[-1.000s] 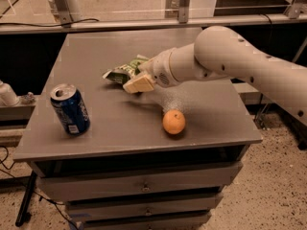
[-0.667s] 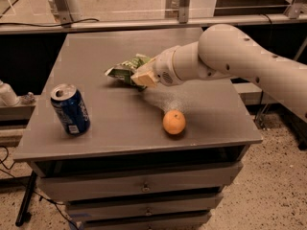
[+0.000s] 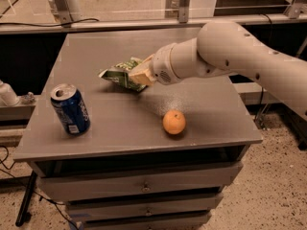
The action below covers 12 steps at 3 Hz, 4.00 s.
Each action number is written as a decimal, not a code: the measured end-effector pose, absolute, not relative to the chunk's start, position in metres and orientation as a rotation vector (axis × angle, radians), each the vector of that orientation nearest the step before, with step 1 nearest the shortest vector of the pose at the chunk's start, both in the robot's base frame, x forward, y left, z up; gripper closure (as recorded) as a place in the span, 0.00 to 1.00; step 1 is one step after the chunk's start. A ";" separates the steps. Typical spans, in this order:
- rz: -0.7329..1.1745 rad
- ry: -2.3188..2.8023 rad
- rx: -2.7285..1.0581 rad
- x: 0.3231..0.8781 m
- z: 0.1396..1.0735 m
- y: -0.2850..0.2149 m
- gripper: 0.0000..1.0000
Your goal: Move green jalapeno chip bag near pepsi can
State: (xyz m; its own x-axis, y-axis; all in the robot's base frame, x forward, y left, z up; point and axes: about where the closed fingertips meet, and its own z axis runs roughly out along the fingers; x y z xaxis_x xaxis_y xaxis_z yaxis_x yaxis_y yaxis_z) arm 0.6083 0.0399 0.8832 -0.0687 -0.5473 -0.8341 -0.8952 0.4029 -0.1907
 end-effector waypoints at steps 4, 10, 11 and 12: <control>0.734 1.652 -1.527 0.519 0.854 0.109 1.00; 0.724 1.682 -1.544 0.512 0.853 0.109 0.00; 0.708 1.685 -1.532 0.516 0.856 0.104 0.00; 0.684 1.664 -1.504 0.533 0.882 0.074 0.00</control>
Offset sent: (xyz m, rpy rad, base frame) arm -0.0846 0.0676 -0.0331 0.0033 0.1162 0.3009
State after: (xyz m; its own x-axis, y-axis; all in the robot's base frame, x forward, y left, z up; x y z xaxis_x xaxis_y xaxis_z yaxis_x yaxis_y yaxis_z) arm 0.5332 0.0741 0.8816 -0.0001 -0.5649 -0.8252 -0.9819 0.1564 -0.1069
